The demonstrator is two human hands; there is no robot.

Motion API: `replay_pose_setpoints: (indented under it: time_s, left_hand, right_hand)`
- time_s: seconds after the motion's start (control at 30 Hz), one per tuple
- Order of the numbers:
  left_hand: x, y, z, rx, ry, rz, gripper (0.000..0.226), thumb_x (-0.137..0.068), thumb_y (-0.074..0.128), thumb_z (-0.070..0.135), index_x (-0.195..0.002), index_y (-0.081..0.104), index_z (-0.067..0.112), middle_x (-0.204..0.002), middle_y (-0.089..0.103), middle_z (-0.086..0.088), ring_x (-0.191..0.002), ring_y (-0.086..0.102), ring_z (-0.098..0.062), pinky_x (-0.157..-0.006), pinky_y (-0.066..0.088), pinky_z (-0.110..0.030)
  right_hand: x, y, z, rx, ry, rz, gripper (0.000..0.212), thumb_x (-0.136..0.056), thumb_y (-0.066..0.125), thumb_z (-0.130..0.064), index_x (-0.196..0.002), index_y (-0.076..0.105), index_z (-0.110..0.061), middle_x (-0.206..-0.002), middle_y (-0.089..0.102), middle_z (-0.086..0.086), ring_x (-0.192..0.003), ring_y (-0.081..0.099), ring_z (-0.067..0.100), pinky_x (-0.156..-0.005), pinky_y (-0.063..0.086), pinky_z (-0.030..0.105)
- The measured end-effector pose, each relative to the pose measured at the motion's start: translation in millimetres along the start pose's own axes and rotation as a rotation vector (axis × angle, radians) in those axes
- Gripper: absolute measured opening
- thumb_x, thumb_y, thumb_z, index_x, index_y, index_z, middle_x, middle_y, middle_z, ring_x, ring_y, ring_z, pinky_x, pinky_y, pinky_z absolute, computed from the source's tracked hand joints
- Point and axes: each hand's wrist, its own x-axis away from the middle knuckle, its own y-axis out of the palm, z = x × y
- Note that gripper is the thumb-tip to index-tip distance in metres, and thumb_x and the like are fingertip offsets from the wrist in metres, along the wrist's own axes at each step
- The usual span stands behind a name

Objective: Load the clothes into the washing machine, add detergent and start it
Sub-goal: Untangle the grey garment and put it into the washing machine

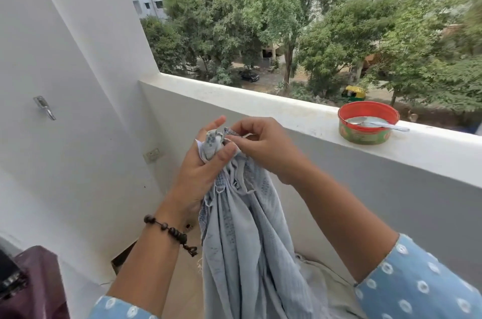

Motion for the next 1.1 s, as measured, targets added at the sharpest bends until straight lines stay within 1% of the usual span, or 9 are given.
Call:
replay_pose_setpoints:
  time_s: [0.17,0.27,0.4,0.5,0.67,0.73,0.9,1.0,1.1]
  left_hand:
    - [1,-6,2,-0.429,0.011,-0.023,0.028,-0.080,0.083,0.030,-0.104,0.074,0.019,-0.095,0.077,-0.007,-0.092,0.073,-0.027,-0.083,0.057,-0.043]
    - [-1,-12,10,-0.486,0.089,0.118,0.015,-0.084,0.076,0.034,-0.087,0.076,0.019,-0.081,0.075,-0.009,-0.075,0.070,-0.021,-0.075,0.055,-0.041]
    - [-9,-34,29,-0.435,0.188,0.378,0.015,-0.090,0.073,0.037,-0.078,0.074,0.028,-0.072,0.070,0.007,-0.072,0.066,-0.017,-0.074,0.054,-0.037]
    - [-13,-64,49,-0.272,0.267,0.644,0.013,-0.092,0.072,0.032,-0.081,0.069,0.025,-0.074,0.071,0.013,-0.075,0.069,-0.008,-0.076,0.058,-0.031]
    - [-11,-121,62,-0.072,0.262,0.782,0.105,-0.053,0.080,0.078,-0.130,0.063,0.008,-0.106,0.069,0.005,-0.094,0.072,-0.008,-0.087,0.060,-0.034]
    - [-8,-122,62,-0.067,0.264,0.813,0.101,-0.058,0.079,0.076,-0.133,0.060,0.011,-0.112,0.070,0.004,-0.096,0.072,-0.008,-0.085,0.061,-0.033]
    - [-4,-100,49,-0.132,0.224,0.875,0.016,-0.087,0.077,0.037,-0.086,0.065,0.025,-0.076,0.072,0.014,-0.075,0.071,-0.006,-0.074,0.061,-0.027]
    - [-1,-86,37,-0.154,0.139,0.731,0.027,-0.078,0.082,0.041,-0.072,0.060,0.026,-0.068,0.065,0.009,-0.063,0.064,-0.009,-0.065,0.058,-0.025]
    - [-1,-61,27,-0.161,0.093,0.530,0.031,-0.068,0.083,0.040,-0.075,0.060,0.020,-0.060,0.065,0.005,-0.053,0.064,-0.011,-0.055,0.058,-0.024]
  right_hand:
    - [3,-24,12,0.143,0.053,-0.021,0.032,-0.084,0.073,-0.037,-0.071,0.066,-0.009,-0.057,0.053,-0.002,-0.053,0.042,0.011,-0.053,0.033,0.028]
    - [9,-35,28,0.082,0.225,-0.325,0.052,-0.084,0.070,-0.046,-0.079,0.061,0.004,-0.062,0.053,0.004,-0.054,0.046,0.015,-0.053,0.035,0.030]
    - [22,-38,64,0.278,0.443,-0.695,0.047,-0.073,0.081,-0.045,-0.099,0.072,-0.007,-0.099,0.076,0.006,-0.090,0.072,0.019,-0.091,0.056,0.040]
    - [36,-39,106,0.699,0.552,-0.835,0.050,-0.076,0.080,-0.044,-0.114,0.067,-0.013,-0.114,0.071,0.003,-0.102,0.067,0.021,-0.092,0.053,0.033]
    - [54,-42,160,1.099,0.674,-0.947,0.049,-0.081,0.076,-0.036,-0.120,0.065,-0.008,-0.111,0.068,0.006,-0.089,0.059,0.022,-0.076,0.045,0.028]
    - [51,-43,168,1.171,0.683,-0.890,0.044,-0.081,0.075,-0.035,-0.116,0.067,-0.009,-0.102,0.068,0.004,-0.089,0.062,0.023,-0.072,0.044,0.028]
    - [11,-70,135,0.993,0.446,-0.323,0.034,-0.082,0.068,-0.045,-0.077,0.062,-0.012,-0.085,0.068,0.010,-0.077,0.060,0.028,-0.062,0.042,0.032]
    - [-7,-74,85,0.498,0.196,0.015,0.024,-0.088,0.068,-0.034,-0.078,0.065,-0.012,-0.074,0.064,0.008,-0.070,0.058,0.023,-0.062,0.045,0.036]
    - [-10,-63,42,-0.036,0.104,0.013,0.010,-0.095,0.062,-0.022,-0.092,0.067,-0.014,-0.087,0.068,0.008,-0.082,0.065,0.019,-0.073,0.058,0.035]
